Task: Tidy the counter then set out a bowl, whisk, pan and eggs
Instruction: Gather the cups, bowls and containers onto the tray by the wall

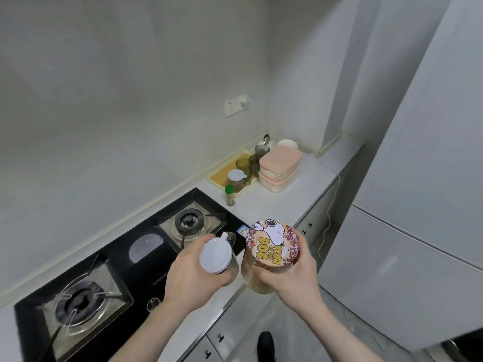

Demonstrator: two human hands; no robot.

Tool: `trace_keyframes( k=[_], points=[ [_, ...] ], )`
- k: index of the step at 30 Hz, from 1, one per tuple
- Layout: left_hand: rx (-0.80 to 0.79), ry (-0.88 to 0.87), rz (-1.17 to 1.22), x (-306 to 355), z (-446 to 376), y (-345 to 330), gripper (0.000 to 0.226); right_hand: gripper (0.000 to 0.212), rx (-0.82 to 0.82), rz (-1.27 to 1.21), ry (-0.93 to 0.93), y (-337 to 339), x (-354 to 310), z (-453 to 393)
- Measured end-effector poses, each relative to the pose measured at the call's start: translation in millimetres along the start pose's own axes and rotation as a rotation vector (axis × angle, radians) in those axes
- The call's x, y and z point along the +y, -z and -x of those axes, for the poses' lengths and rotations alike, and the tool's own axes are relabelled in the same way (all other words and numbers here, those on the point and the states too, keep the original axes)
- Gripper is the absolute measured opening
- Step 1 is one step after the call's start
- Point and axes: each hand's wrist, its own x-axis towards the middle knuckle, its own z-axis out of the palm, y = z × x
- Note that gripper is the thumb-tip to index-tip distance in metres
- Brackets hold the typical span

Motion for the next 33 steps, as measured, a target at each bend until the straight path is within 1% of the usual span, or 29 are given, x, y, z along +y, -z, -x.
trace_keyframes(
  k=[3,7,11,15,18,21,24,27,33],
  points=[
    [-0.005,-0.01,0.0,11,-38,-23,0.068,0.091,0.009,0.021,0.0,12,9,-39],
    [-0.023,0.029,0.057,32,-92,-48,0.057,0.09,0.014,0.029,-0.013,25,20,-98],
    [-0.023,0.037,0.011,48,-152,-69,0.071,0.089,0.026,0.047,-0.034,37,28,-160],
    [-0.03,0.015,-0.039,58,-204,-93,0.077,0.09,0.062,0.049,-0.04,48,44,-205],
    [-0.043,0.012,-0.047,69,-230,-108,0.072,0.091,0.104,0.059,-0.064,61,55,-231],
    [-0.081,0.014,-0.066,80,-258,-123,0.071,0.087,0.102,0.062,-0.084,72,66,-261],
    [-0.106,0.045,-0.11,86,-280,-139,0.075,0.085,0.082,0.052,-0.099,81,76,-293],
    [-0.11,0.081,-0.13,90,-301,-156,0.075,0.088,0.036,0.063,-0.102,87,85,-323],
    [-0.118,0.219,-0.222,96,-351,-203,0.078,0.086,-0.105,0.064,-0.144,110,113,-392]
  ],
)
